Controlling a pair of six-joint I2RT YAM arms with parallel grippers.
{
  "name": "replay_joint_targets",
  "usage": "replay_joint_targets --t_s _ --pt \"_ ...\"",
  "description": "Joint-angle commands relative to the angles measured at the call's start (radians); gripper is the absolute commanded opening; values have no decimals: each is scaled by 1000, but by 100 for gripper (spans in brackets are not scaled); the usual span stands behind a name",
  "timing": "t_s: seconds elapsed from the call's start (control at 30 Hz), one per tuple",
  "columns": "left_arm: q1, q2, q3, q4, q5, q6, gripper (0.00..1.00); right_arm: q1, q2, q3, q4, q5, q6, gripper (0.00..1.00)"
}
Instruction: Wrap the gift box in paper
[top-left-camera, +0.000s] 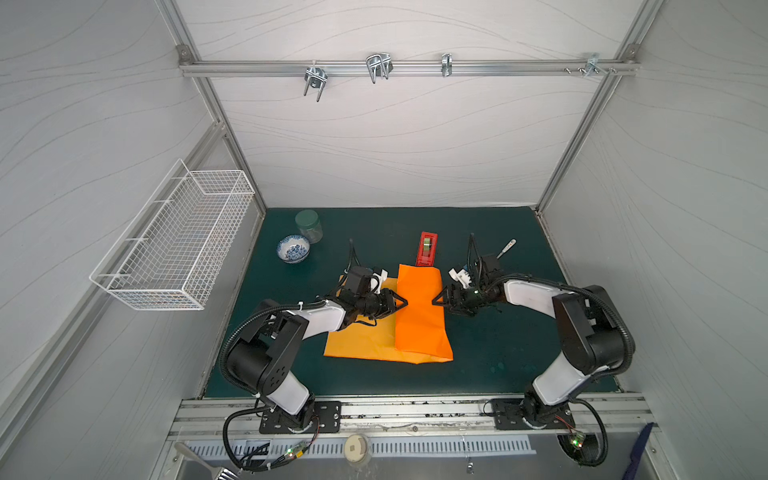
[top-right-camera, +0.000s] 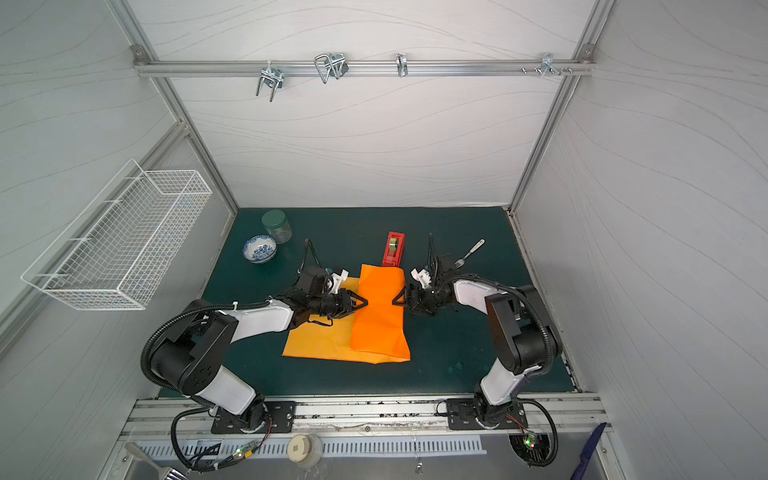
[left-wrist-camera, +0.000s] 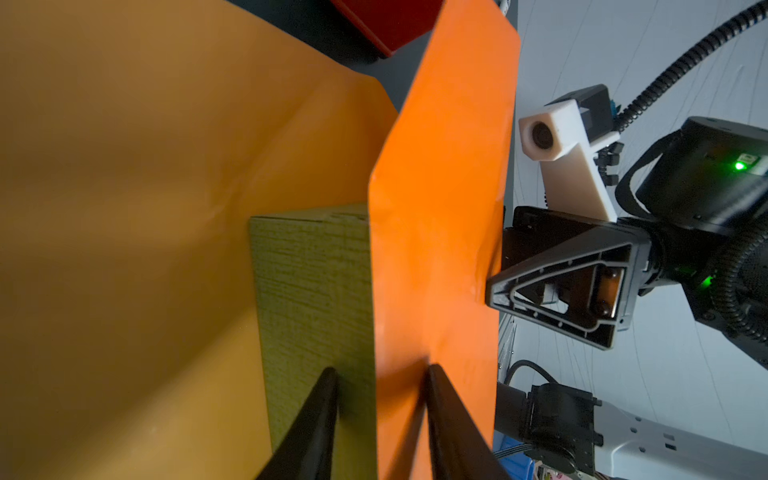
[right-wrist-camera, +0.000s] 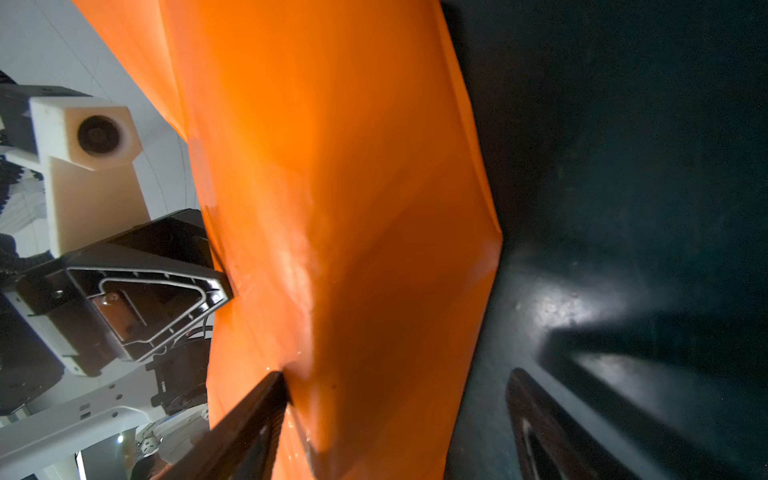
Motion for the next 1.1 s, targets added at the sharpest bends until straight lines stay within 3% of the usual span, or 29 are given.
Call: replay_joint_targets --t_s 0.0,0.37,0.5,0.73,0.93,1.07 --pt "-19 23 -5 -215 -94 9 41 2 23 -53 -81 142 -15 81" --pt "14 -163 60 -341 -154 17 66 4 25 -73 -74 155 -9 79" --pt "115 -311 9 -438 -228 60 69 3 22 -73 -73 151 -12 79" --pt "375 -508 -133 -516 -372 97 79 3 27 -67 -68 146 -13 78" --pt "416 -466 -113 -603 -533 141 80 3 42 -59 -67 131 -23 77" --pt "415 -423 -111 -656 -483 129 77 3 39 -59 -60 126 -21 77"
